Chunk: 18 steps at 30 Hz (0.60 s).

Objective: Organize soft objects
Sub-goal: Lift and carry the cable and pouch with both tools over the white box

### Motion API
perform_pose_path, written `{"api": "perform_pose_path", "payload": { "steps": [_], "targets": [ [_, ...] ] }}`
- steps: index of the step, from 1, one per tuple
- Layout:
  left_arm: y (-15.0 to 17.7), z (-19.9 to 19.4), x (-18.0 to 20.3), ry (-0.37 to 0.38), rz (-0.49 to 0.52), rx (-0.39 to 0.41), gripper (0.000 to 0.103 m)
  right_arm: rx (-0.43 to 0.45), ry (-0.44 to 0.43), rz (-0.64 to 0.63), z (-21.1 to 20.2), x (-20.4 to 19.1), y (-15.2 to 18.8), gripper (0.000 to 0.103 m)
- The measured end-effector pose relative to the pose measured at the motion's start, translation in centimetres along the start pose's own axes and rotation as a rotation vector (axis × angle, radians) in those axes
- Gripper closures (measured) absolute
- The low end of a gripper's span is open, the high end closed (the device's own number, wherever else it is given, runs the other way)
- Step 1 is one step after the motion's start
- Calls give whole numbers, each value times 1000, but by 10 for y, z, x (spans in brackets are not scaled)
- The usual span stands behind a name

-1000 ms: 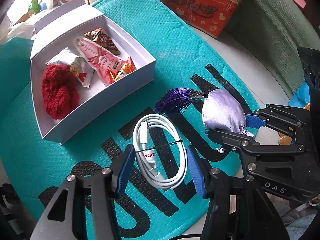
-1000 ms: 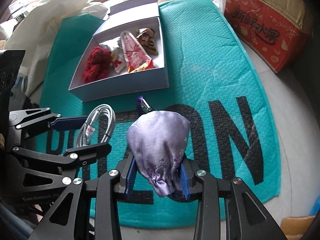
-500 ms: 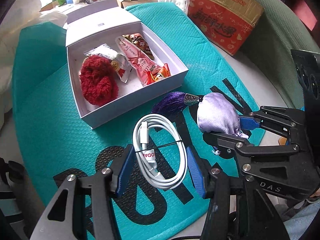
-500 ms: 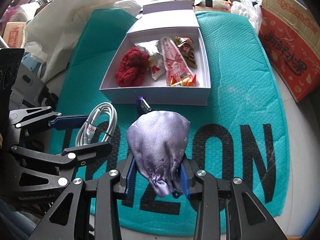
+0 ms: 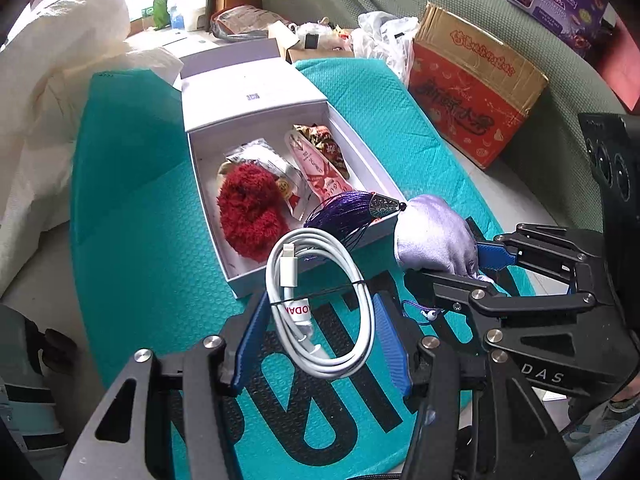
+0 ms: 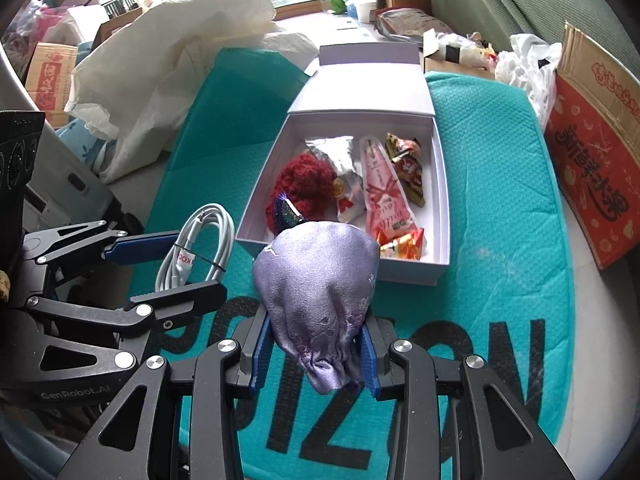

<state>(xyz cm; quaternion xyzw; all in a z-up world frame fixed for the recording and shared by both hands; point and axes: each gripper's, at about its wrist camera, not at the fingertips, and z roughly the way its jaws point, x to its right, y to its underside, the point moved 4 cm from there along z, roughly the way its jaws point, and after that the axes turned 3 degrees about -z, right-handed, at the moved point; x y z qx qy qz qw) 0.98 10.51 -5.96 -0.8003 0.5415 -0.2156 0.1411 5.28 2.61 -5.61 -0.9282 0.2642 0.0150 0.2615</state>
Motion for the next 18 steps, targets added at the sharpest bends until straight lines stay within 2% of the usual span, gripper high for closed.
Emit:
{"api": "perform_pose_path", "payload": {
  "steps": [18],
  "targets": [
    [-83, -24, -28, -50, -33, 180, 51, 125, 13, -77, -15, 4, -90, 67]
  ]
}}
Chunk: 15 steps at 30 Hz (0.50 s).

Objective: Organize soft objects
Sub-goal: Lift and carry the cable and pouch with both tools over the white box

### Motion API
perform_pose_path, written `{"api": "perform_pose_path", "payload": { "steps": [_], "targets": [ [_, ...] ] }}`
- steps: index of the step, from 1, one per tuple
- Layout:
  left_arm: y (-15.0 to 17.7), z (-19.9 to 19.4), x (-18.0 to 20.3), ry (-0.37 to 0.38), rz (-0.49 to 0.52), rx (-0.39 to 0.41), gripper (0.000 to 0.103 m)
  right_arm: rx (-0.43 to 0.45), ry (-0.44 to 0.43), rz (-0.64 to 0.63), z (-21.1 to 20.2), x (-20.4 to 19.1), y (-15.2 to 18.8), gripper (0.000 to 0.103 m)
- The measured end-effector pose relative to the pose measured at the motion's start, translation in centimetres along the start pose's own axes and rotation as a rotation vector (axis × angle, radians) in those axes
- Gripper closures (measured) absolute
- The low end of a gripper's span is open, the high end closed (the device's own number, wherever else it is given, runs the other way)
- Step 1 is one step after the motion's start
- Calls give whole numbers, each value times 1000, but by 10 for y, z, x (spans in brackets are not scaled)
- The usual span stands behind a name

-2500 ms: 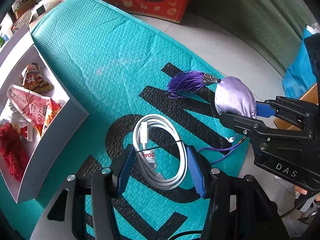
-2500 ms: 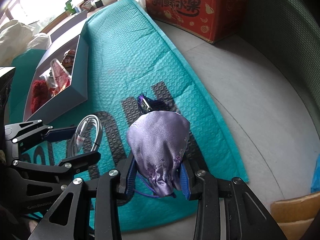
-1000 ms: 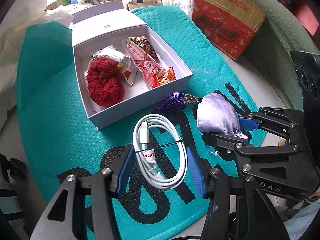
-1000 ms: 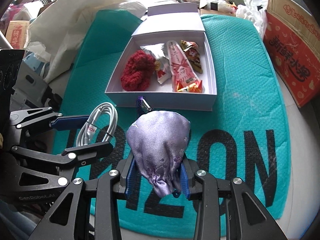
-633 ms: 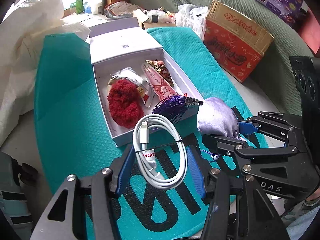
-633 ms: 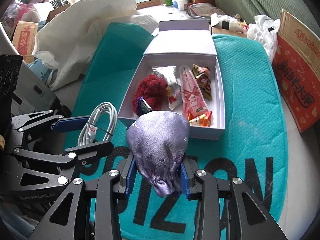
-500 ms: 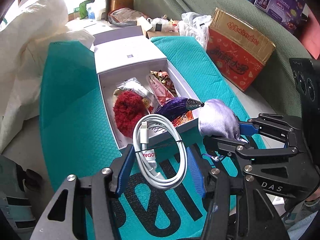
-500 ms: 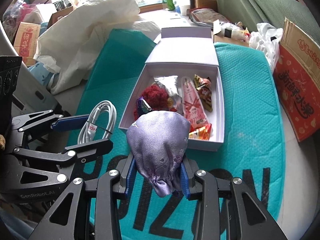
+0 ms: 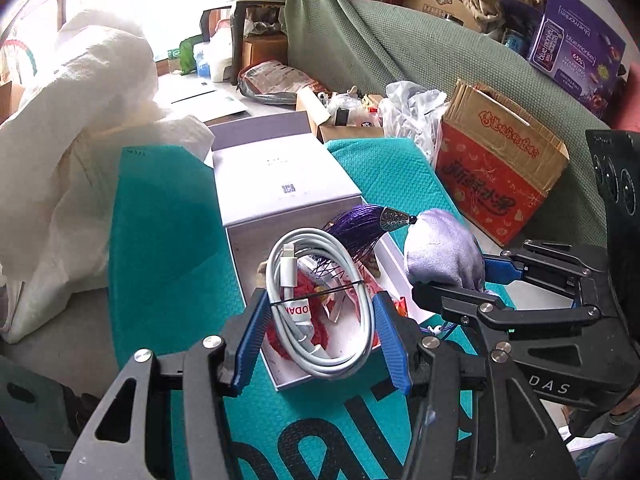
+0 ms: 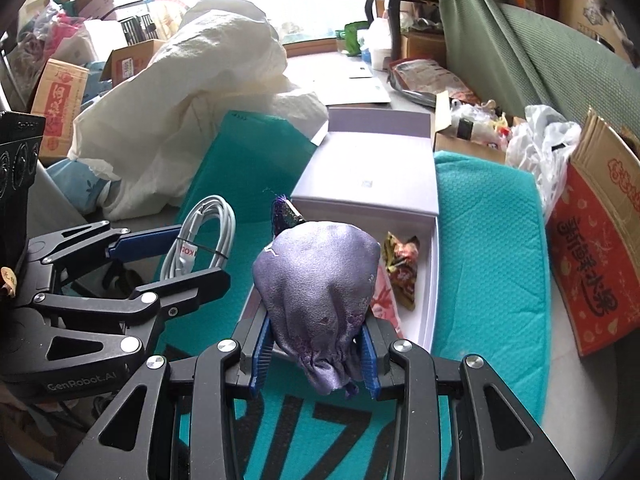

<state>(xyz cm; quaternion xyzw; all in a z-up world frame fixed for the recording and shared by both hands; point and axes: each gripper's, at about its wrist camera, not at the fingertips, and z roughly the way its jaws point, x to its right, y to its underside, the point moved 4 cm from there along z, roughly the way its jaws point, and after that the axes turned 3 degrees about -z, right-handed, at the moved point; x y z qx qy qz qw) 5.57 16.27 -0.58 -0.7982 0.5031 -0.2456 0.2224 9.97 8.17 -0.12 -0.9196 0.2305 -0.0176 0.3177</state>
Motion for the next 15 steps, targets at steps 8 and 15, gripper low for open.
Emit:
{"api": "perform_pose_path", "payload": {
  "steps": [8, 15],
  "targets": [
    [-37, 7, -12, -17, 2, 42, 51, 50, 15, -11, 5, 12, -39, 67],
    [-63, 23, -20, -26, -12, 62, 51, 81, 33, -21, 19, 23, -66, 67]
  ]
}}
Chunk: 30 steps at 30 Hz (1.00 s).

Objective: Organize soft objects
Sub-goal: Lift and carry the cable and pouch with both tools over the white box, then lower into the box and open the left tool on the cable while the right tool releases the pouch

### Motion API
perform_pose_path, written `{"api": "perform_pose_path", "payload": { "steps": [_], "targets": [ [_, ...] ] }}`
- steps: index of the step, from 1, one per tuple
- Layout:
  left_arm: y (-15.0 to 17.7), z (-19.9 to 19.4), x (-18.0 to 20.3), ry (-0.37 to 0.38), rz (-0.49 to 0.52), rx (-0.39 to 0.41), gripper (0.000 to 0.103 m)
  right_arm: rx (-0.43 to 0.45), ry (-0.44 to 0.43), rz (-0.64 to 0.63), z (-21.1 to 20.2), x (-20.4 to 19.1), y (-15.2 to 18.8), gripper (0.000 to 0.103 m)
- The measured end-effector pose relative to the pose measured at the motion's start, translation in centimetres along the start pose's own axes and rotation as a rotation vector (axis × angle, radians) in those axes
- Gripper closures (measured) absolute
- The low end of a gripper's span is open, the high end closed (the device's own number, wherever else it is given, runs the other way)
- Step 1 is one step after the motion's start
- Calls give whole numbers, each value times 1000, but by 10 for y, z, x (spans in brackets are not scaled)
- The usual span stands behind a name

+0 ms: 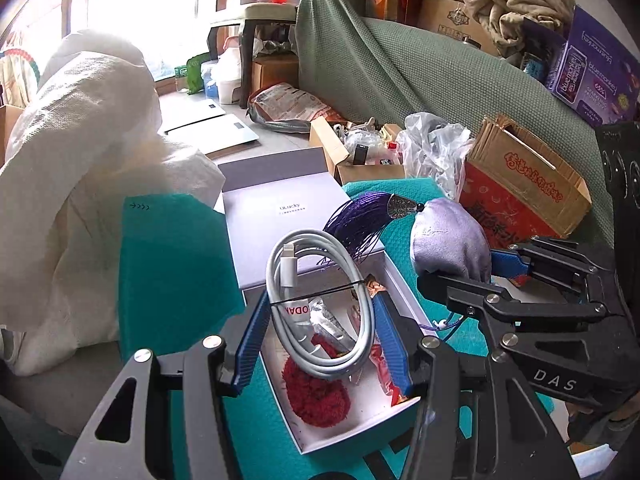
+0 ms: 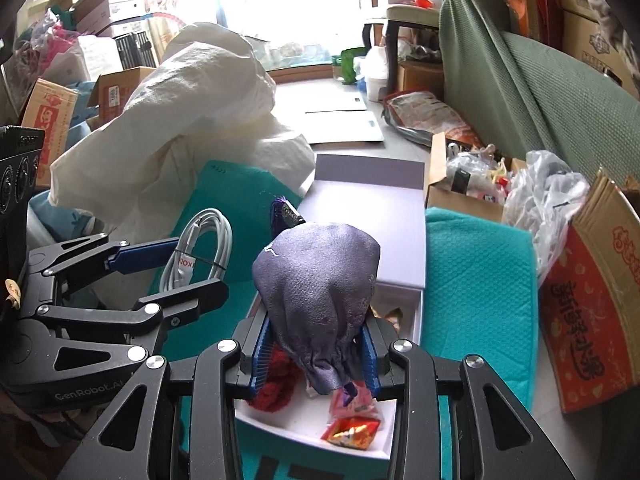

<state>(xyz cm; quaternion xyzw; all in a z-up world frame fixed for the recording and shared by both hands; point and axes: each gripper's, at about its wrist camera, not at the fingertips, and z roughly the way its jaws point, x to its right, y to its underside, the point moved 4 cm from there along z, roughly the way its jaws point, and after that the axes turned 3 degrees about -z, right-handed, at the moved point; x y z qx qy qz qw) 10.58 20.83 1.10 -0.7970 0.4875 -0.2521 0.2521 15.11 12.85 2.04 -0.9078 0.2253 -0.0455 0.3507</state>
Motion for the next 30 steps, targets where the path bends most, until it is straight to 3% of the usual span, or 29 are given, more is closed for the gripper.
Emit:
{"api": "perform_pose_path", "payload": {
  "steps": [13, 30],
  "targets": [
    [-14, 59, -10, -29, -2, -27, 51, -31, 16, 35, 58, 29, -3, 67],
    [39, 129, -18, -29, -29, -180, 51, -158, 18, 103, 118, 46, 54, 67]
  ]
}}
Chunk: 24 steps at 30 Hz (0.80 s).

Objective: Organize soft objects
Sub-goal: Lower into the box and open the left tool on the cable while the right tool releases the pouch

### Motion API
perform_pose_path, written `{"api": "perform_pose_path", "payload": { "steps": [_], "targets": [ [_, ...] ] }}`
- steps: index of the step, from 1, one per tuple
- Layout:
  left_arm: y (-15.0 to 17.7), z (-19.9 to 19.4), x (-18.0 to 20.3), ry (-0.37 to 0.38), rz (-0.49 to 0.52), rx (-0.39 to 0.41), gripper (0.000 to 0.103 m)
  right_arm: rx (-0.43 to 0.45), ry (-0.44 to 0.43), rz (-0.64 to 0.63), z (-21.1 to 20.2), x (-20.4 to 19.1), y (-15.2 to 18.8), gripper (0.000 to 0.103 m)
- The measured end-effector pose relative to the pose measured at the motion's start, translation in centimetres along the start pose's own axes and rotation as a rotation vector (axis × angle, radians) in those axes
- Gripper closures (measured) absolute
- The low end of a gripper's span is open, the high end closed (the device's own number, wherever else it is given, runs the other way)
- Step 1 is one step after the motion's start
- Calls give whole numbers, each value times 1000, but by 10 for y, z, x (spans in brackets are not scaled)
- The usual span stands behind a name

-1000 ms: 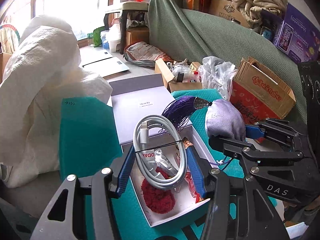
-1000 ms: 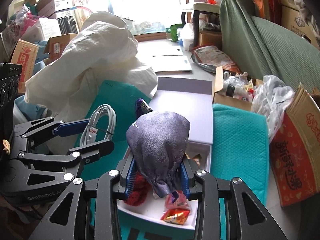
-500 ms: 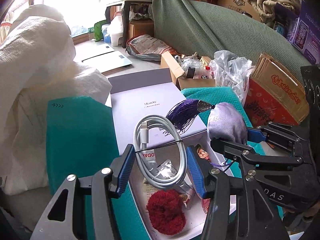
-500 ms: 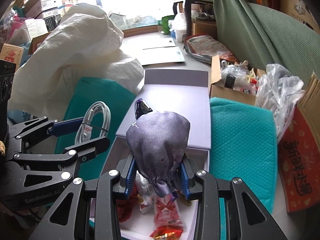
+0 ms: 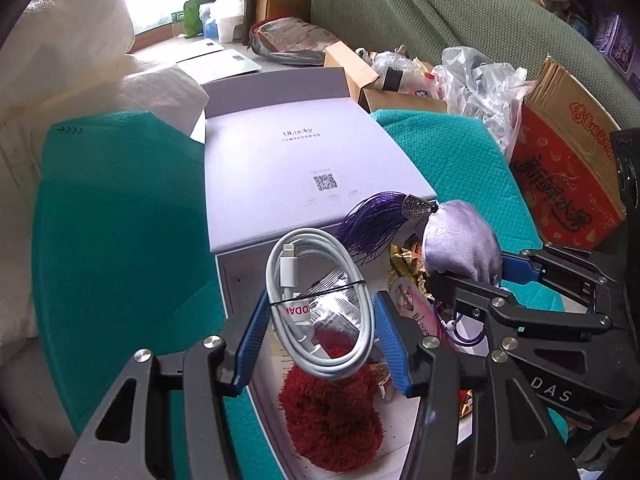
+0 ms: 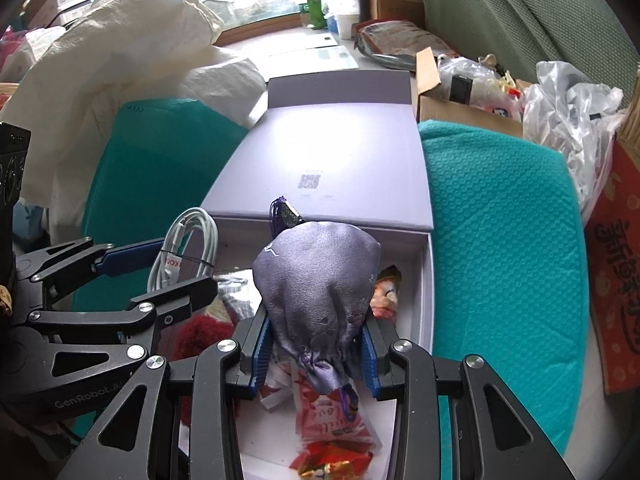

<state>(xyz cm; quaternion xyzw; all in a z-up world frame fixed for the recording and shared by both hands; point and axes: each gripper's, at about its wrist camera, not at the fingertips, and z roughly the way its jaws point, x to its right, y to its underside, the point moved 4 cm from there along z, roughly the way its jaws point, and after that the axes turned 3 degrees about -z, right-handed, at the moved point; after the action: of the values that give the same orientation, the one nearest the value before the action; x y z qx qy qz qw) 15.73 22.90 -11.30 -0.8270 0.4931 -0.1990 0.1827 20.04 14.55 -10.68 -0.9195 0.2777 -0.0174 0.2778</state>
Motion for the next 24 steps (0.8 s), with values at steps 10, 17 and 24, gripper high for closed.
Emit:
{"api": "perform_pose_path", "payload": {
  "steps": [10, 17, 24],
  "targets": [
    [23, 27, 5, 6, 22, -72, 51, -58, 9, 34, 20, 10, 23, 66],
    [35, 33, 10, 22, 36, -111, 51, -81, -7, 61, 25, 15, 35, 66],
    [45, 35, 15, 22, 62, -132, 50, -102, -12, 61, 28, 13, 49, 66]
  ]
}}
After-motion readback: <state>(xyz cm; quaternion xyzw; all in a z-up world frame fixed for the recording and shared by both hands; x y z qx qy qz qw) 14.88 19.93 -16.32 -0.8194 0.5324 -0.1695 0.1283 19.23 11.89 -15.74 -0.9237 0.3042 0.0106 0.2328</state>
